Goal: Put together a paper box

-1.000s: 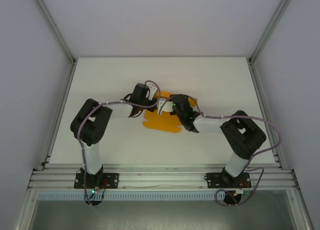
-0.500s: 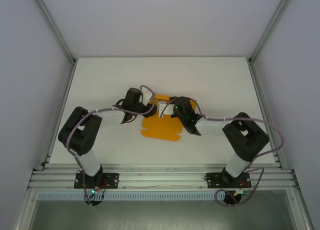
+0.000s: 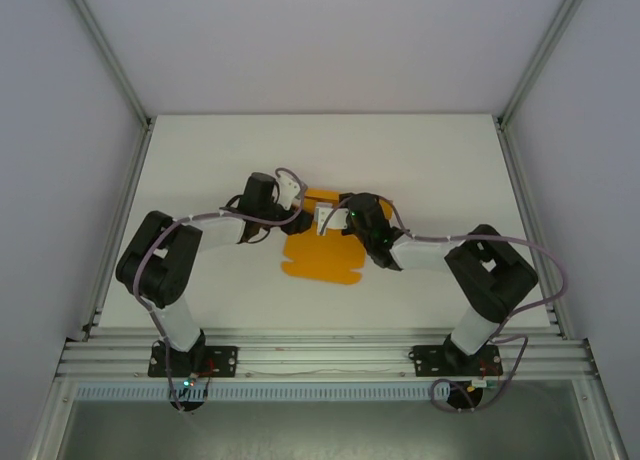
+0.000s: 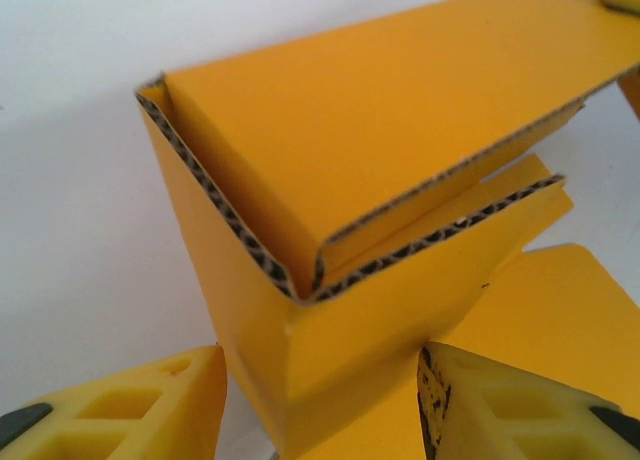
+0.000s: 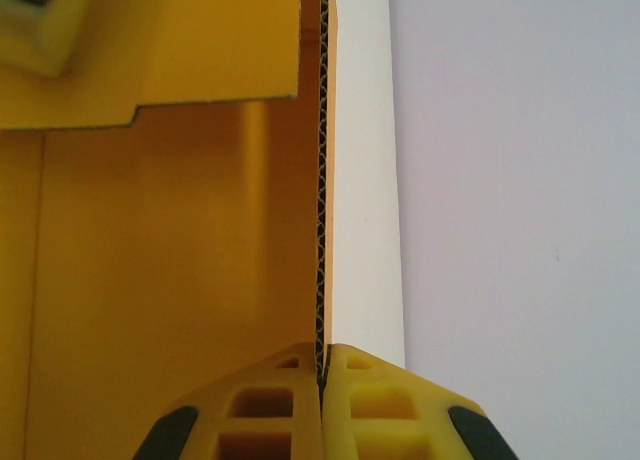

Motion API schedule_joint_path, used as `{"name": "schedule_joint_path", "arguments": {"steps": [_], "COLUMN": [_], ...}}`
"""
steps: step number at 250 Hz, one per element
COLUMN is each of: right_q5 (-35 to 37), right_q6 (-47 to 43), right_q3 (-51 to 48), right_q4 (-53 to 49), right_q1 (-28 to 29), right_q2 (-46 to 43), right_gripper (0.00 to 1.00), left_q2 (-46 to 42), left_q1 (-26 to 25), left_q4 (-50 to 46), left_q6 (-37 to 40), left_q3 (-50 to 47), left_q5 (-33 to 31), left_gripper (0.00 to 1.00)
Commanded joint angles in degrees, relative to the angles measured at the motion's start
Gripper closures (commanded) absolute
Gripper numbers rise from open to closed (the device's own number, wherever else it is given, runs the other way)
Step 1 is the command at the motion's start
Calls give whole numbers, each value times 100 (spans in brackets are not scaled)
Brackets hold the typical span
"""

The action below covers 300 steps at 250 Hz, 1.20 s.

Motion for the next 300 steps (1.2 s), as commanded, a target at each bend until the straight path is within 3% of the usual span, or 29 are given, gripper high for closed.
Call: {"name": "schedule_joint_path", "arguments": {"steps": [1,60,103,167,187,213,230,247,300], "right_q5": [-157,57,-17,11,184,907,818,884,1211], "right_q6": [-270,-920,-1047,-1091,-1277,-1358,-1563,-1066,-1259], "right_q3": [60,-122,-124,-470,-599,-396,-573,-634,-924], "right_q4": [-114,446,630,1677,2090,2422,2155,1957,2632], "right_q1": [-38,-50,-54,-56,-34,204,291,402,556], "right_q2": [-72,-71,-46,534,790,1046,846,683,864], "right_gripper": [100,100,100,100,100,100,100,100,100], "left_q2": [-60,-410,-686,-107,-92,-80,-86,-72,134], "left_q1": [58,129,196,201,187,168,150,139,46], "left_q4": [-367,-529,-274,-590,-426,-511,-737,-756,-769], "left_q6": [252,344,370,304,220,191,202,200,350], "left_q3": [177,67,-93,336,242,238,302,287,476], "left_q5": [-89,-805,-583,-401,-367,-549,-689,-734,-783], "left_gripper": [47,46,44,47,47,47,47,47,47]}}
